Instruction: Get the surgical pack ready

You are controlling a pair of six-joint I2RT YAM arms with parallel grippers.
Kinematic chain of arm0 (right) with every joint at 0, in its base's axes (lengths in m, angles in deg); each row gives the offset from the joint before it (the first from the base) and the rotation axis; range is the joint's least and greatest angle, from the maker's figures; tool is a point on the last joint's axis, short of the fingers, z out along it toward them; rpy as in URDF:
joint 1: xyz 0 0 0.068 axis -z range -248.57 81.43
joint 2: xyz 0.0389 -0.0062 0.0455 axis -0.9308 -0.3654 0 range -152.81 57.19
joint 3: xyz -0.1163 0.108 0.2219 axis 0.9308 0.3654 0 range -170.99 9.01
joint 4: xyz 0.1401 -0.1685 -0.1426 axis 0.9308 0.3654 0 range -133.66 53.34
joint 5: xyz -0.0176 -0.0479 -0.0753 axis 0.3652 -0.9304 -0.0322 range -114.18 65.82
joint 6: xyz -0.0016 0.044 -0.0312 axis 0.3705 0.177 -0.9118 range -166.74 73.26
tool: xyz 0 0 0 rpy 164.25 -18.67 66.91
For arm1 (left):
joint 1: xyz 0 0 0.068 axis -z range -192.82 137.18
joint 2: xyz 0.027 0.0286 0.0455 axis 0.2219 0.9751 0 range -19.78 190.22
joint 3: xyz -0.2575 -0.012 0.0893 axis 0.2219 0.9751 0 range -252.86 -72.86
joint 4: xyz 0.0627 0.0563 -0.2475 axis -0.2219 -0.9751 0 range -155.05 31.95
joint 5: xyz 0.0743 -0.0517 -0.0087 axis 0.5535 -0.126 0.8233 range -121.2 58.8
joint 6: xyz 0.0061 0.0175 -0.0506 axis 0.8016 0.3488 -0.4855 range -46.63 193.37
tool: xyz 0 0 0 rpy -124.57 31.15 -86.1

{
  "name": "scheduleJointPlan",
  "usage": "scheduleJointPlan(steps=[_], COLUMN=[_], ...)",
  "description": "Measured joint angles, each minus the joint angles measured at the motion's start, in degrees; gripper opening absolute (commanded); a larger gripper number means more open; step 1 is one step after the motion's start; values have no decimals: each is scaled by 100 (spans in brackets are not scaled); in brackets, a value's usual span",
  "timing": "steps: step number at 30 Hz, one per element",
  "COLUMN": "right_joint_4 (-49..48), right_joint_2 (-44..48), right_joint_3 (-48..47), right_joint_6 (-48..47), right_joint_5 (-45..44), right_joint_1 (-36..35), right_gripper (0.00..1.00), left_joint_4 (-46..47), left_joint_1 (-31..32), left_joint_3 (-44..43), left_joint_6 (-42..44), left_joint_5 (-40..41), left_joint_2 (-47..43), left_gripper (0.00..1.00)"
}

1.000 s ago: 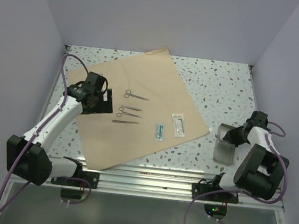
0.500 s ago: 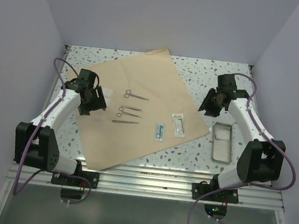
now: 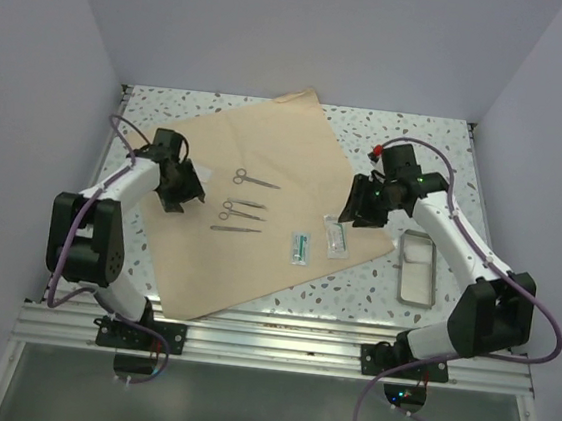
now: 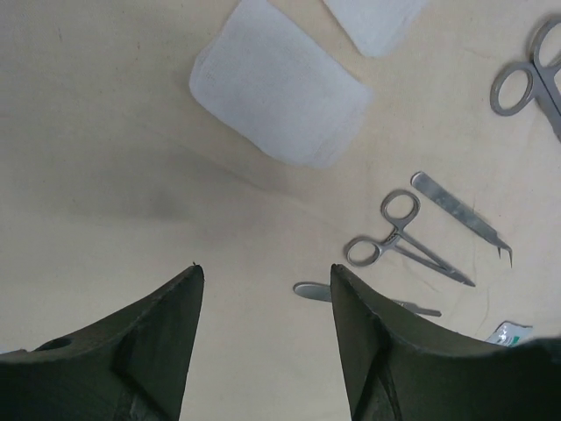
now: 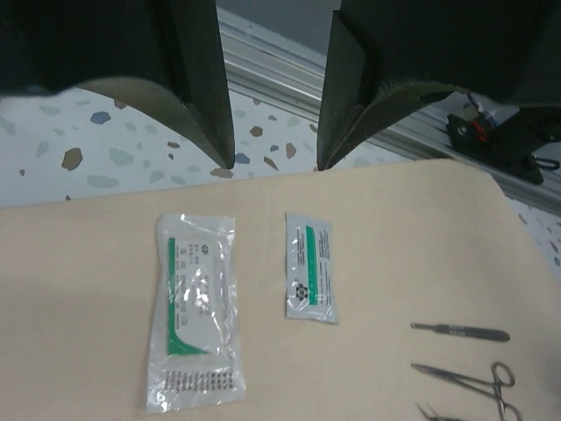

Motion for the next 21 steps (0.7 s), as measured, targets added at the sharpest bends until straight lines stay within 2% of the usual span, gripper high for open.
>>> scheduleJointPlan(steps=[13, 21], right_joint_4=[577, 625], right_joint_2=[481, 481], right_joint_3=[166, 166], right_joint_6=[-483, -551], right_joint_5=[236, 238], right_joint_1=[-92, -92], right_gripper=[49, 49], left_joint_4=[645, 879], left_joint_1=[-756, -811], left_joint_3=[-306, -649], left_joint_6=[-63, -63], left_joint_5=[-297, -426], left_joint_2=[852, 1349], left_gripper=[53, 47])
